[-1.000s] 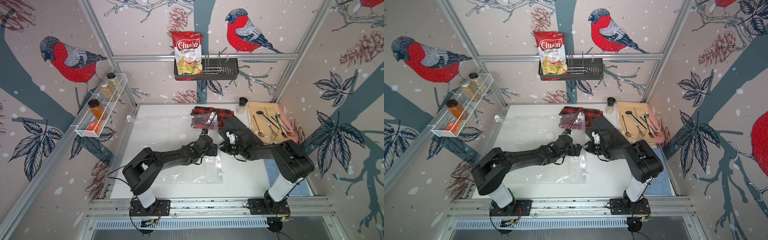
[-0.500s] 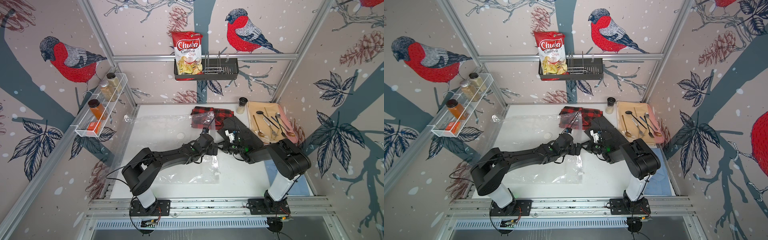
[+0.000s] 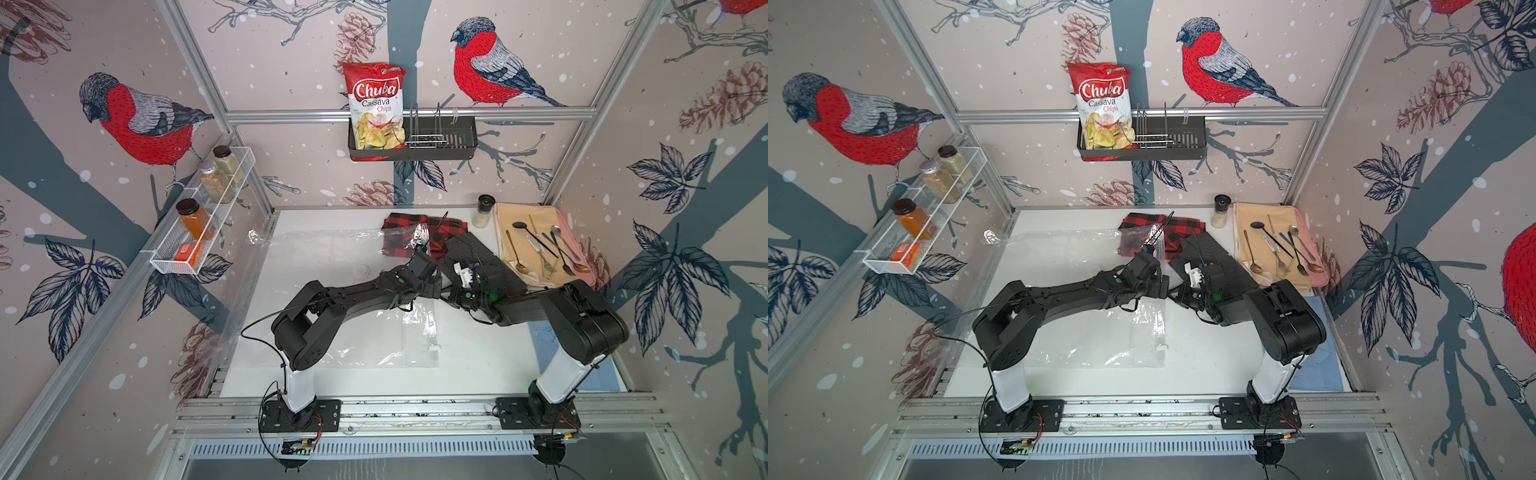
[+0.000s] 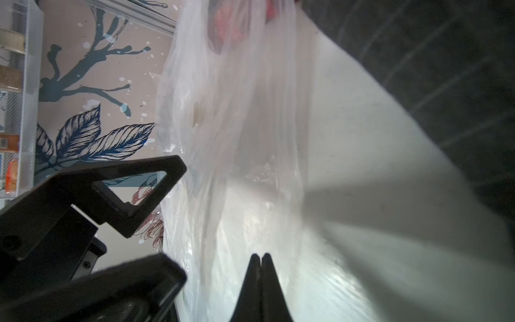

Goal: Place the folded shirt into the vacuum bag
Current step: Open the vacuum bag at the center of the board.

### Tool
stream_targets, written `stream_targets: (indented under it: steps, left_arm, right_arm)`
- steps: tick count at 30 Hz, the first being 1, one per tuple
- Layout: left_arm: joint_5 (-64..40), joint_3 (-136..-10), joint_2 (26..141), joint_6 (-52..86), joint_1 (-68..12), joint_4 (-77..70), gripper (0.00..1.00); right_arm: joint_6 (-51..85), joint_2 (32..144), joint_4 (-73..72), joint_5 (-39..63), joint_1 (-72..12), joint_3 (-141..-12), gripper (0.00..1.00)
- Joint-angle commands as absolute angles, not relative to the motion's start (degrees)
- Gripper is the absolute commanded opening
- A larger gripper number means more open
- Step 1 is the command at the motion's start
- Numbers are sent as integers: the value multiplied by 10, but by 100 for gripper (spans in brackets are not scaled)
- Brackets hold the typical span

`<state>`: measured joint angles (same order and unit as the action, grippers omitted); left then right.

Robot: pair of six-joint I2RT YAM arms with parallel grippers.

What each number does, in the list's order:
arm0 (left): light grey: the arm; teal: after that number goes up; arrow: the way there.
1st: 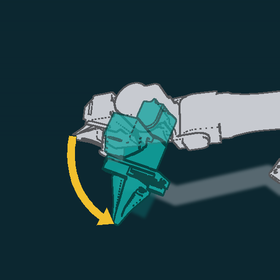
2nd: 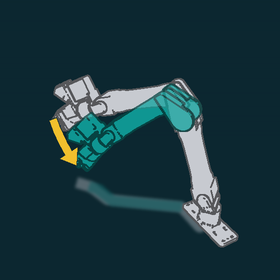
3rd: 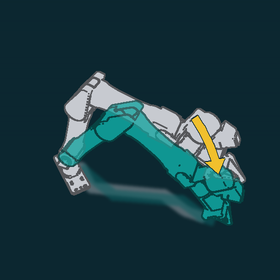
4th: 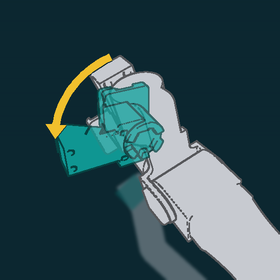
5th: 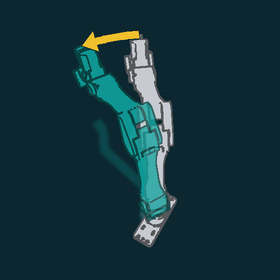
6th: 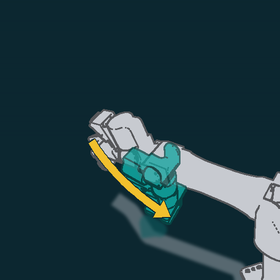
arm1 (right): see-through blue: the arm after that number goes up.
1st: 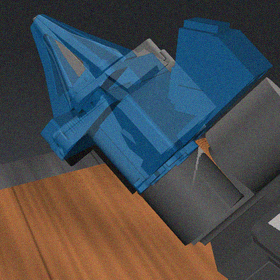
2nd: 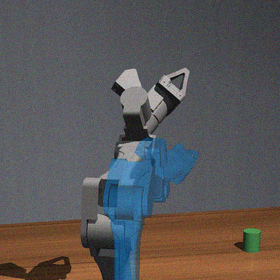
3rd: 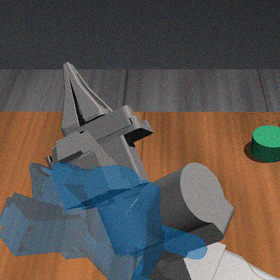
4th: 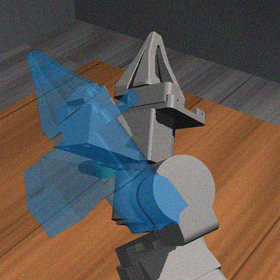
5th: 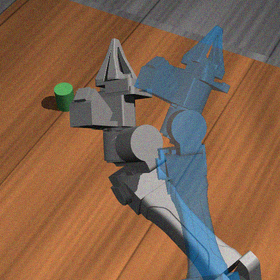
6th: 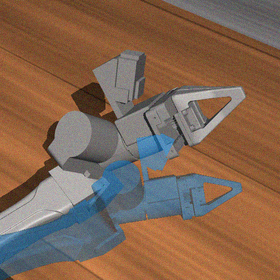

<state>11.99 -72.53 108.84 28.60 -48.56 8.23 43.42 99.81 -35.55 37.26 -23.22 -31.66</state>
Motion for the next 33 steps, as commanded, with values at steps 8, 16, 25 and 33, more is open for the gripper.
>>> stream_targets:
  steps: [8, 16, 25, 33]
  left_arm:
    - [254, -829, 1170, 266, -508, 219, 94]
    - [334, -853, 1182, 278, -514, 264, 77]
    - [325, -850, 1168, 282, -514, 243, 30]
    - [322, -812, 1116, 290, -514, 223, 0]
  right_arm:
    - [427, 994, -361, 356, -213, -294, 9]
    - [431, 997, -378, 373, -205, -288, 24]
    - [427, 999, -385, 389, -204, -288, 47]
    - [412, 998, -372, 397, -235, -316, 64]
